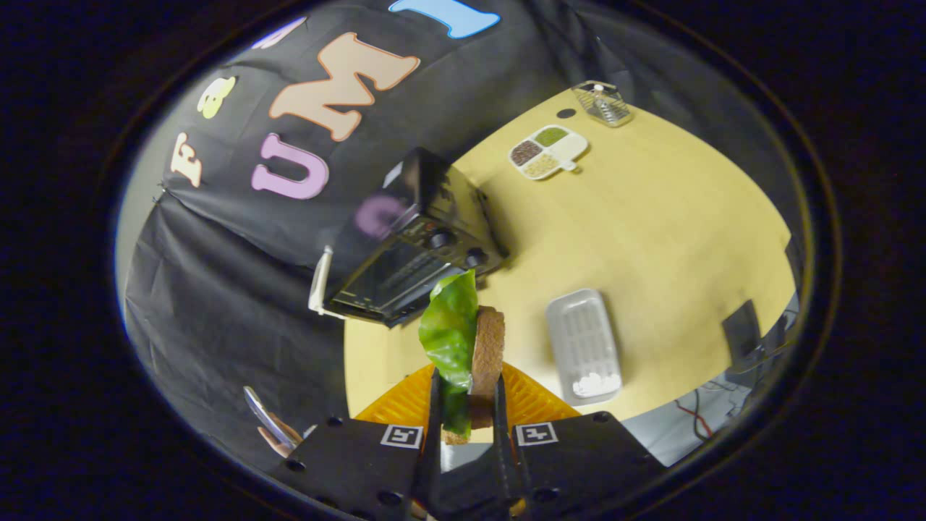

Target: Open the toaster oven, put the food inside, and close the toaster oven door.

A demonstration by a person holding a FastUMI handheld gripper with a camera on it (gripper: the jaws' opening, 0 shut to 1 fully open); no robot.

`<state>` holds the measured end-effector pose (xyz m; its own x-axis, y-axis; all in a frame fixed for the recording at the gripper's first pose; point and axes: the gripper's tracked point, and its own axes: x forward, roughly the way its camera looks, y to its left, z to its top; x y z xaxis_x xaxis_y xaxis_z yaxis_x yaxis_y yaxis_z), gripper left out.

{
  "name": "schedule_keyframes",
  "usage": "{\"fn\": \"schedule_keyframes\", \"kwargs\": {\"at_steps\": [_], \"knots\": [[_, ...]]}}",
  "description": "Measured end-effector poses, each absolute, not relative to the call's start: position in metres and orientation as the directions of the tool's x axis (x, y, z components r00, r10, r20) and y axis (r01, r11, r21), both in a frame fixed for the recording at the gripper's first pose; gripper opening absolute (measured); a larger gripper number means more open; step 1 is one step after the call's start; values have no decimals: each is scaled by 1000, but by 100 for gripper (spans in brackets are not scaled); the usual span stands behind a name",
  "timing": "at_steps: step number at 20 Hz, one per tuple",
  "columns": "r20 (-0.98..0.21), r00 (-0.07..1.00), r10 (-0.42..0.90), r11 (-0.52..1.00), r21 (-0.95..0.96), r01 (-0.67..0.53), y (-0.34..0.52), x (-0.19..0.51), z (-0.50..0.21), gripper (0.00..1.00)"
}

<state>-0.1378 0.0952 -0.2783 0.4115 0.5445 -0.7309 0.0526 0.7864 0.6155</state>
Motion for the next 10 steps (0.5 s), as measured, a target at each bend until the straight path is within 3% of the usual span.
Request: {"fn": "schedule_keyframes", "kwargs": {"at_steps": [10], "knots": [[-528, 413, 742, 579, 815, 3, 223, -134, -289, 32]]}}
